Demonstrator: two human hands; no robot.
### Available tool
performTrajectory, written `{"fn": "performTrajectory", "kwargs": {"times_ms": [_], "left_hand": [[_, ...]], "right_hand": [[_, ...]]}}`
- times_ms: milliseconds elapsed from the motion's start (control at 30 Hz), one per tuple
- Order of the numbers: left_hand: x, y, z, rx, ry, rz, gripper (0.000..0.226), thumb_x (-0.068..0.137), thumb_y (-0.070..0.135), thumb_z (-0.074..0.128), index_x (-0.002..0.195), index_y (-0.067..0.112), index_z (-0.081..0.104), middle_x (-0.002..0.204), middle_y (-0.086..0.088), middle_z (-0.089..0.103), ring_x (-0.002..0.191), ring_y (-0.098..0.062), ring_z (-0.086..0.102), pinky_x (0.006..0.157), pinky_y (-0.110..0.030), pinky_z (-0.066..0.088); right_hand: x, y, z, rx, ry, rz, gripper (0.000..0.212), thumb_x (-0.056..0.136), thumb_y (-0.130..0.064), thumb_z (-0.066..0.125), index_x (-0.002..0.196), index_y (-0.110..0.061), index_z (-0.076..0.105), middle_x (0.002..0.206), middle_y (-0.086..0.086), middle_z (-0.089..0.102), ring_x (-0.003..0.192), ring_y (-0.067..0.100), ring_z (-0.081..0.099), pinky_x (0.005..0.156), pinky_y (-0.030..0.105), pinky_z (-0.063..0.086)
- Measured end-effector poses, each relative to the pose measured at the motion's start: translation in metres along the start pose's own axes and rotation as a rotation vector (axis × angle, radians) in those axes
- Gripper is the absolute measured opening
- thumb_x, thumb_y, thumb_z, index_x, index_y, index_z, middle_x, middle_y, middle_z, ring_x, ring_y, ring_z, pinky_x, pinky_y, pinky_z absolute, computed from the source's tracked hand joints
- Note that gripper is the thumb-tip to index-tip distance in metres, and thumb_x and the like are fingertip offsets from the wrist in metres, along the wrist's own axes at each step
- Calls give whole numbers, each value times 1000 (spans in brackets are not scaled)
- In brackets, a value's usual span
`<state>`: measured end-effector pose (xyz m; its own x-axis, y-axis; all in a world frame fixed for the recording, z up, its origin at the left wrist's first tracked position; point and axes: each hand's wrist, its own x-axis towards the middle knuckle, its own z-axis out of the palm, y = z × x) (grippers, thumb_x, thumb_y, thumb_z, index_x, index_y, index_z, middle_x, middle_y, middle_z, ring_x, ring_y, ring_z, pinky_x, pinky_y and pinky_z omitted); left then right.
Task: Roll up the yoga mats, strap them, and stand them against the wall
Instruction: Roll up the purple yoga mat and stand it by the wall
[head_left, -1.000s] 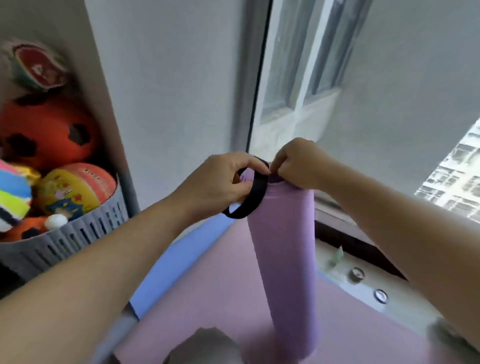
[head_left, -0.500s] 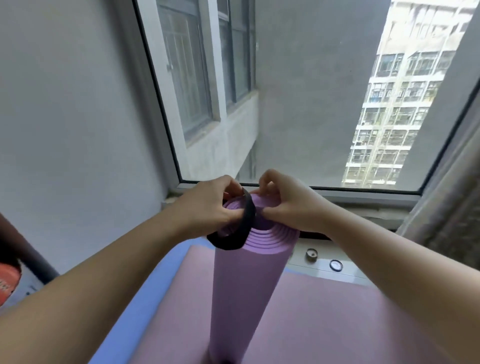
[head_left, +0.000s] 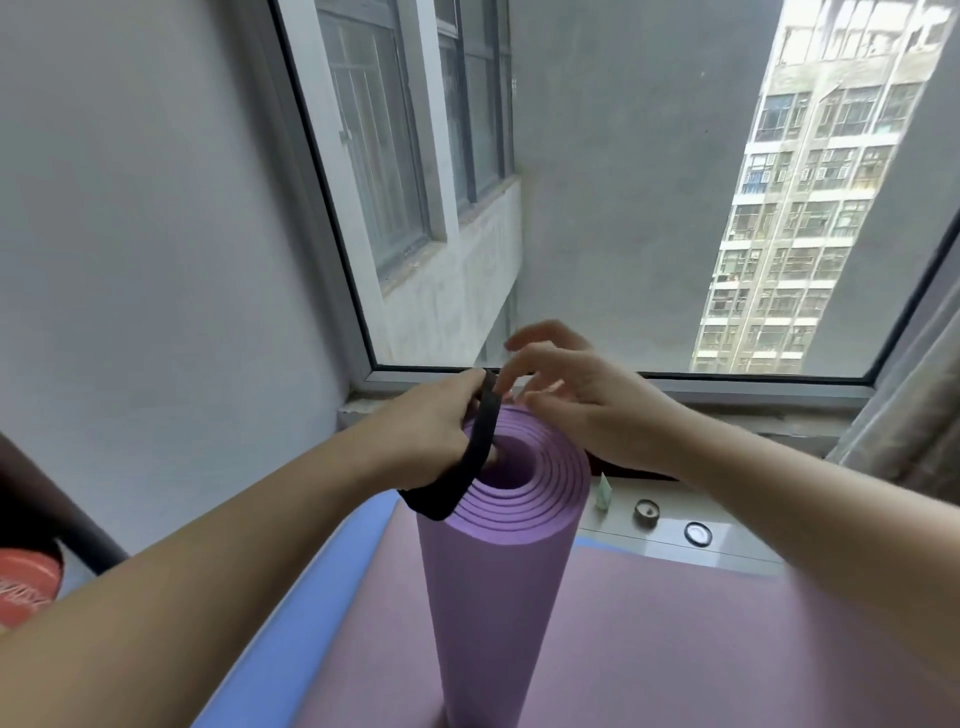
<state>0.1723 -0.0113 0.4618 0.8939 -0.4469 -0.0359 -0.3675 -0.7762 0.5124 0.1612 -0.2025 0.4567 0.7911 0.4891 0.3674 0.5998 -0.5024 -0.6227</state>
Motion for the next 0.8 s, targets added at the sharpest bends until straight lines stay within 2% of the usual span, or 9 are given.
{"fn": "performTrajectory", "kwargs": {"times_ms": [67,133,233,333,433,533,633,700,800], "left_hand": [[-1,-5,0,12,6,2,49,73,35,71,118,37,52,101,6,64,89,-12,64,80,-38,55],[-3,-7,1,23,16,30,54,70,40,65,122,36,54,107,5,67,97,-15,65,85,-43,54],[-7,-6,0,-2,45,33,46,68,39,60,112,28,61,101,5,69,94,-15,66,84,-43,54],[-8,-2,-1,-13,113,39,19,84,34,58,85,16,60,77,-3,66,70,-21,61,69,-46,53],[-10,0,-1,20,132,40,22,89,26,58,70,18,53,64,-1,56,63,-26,53,60,-41,46],[-12,2,-2,0,130,38,32,87,24,60,59,28,45,61,6,52,62,-18,49,58,-34,42],[-13,4,-1,41,92,9,29,88,21,57,62,19,45,64,-1,52,62,-19,43,59,-35,37],[-14,3,-1,64,68,33,25,88,27,58,67,17,50,68,-6,58,64,-19,46,59,-34,38],[-23,-4,-5,22,24,65,14,84,46,65,88,33,66,83,13,68,76,-3,61,72,-25,49]], "right_hand": [[10,-8,-8,-339,-64,-207,34,85,-9,58,110,-32,63,120,-8,42,84,13,56,72,32,51],[23,-17,-13,-549,-133,-357,39,78,-10,64,112,-30,63,114,-3,44,83,11,47,62,29,46],[37,-28,-16,-729,-219,-475,32,72,-16,70,102,-26,65,105,0,49,88,18,48,56,35,47],[41,-29,-13,-805,-280,-563,31,72,-21,72,103,-23,65,104,0,54,95,20,49,65,31,44],[42,-33,-12,-810,-302,-632,23,69,-18,73,91,-21,65,95,-4,58,91,20,50,70,26,38],[42,-40,-13,-779,-423,-610,16,68,-16,65,75,-24,54,75,-13,50,84,19,51,73,31,46],[40,-43,-9,-726,-495,-505,11,70,-24,53,76,-22,44,64,-7,50,69,21,50,72,43,50],[40,-42,-12,-662,-464,-441,14,71,-31,50,79,-20,53,59,-4,53,62,20,50,71,43,50],[30,-28,-24,-518,-438,-297,16,72,-36,48,64,-21,47,50,-3,45,51,21,46,60,42,48]]}}
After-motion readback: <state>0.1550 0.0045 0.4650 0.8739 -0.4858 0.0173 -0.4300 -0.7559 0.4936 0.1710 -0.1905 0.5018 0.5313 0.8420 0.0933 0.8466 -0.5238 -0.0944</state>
